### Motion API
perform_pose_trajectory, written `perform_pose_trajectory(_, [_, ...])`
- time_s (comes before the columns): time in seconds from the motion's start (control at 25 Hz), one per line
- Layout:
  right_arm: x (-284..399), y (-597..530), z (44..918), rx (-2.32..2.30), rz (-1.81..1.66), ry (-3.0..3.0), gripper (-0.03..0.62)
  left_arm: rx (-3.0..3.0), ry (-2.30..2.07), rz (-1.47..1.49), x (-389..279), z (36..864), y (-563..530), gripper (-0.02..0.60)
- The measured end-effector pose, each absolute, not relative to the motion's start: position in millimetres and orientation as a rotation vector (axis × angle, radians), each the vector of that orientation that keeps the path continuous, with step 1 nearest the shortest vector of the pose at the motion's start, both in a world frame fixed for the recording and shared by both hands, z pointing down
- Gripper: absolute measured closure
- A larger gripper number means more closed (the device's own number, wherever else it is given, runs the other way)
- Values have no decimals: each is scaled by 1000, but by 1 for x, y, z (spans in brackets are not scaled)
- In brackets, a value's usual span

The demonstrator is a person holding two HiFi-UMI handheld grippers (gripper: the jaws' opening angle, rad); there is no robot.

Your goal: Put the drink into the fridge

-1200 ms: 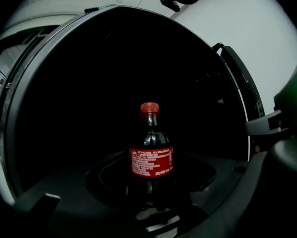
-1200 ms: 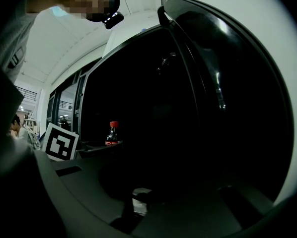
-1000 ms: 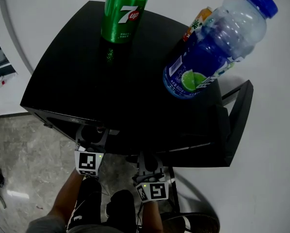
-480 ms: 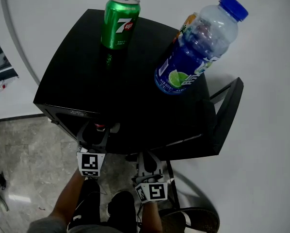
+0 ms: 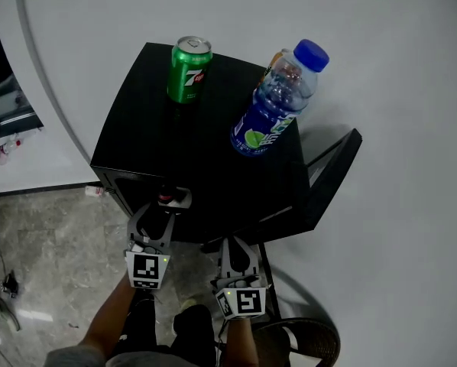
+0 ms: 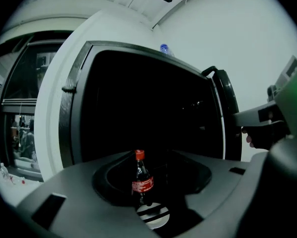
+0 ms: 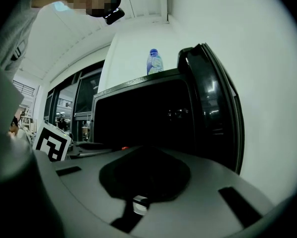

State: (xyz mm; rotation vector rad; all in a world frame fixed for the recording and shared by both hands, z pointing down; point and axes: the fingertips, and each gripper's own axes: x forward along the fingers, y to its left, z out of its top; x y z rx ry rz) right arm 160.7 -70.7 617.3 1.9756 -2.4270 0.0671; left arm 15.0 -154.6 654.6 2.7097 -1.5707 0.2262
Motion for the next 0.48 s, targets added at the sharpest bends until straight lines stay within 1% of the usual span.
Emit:
perform_pose_trajectory(0.16, [154, -59, 591, 1948, 60, -2420, 569, 2692, -1549, 219, 8, 617, -135, 434])
perform_pose_trajectory(0.32, [150, -51, 551, 1943, 52, -2415, 569, 2699, -1529, 222, 3, 573, -117, 460])
perform_pose_trajectory(0.4, [149, -47, 532, 1947, 54, -2412, 569, 2709, -1525, 233, 1, 552, -109, 485])
perform_pose_trajectory(0.48, [148, -45, 513, 1951, 49, -2406, 569, 2722, -1506, 246, 0, 533, -102, 491])
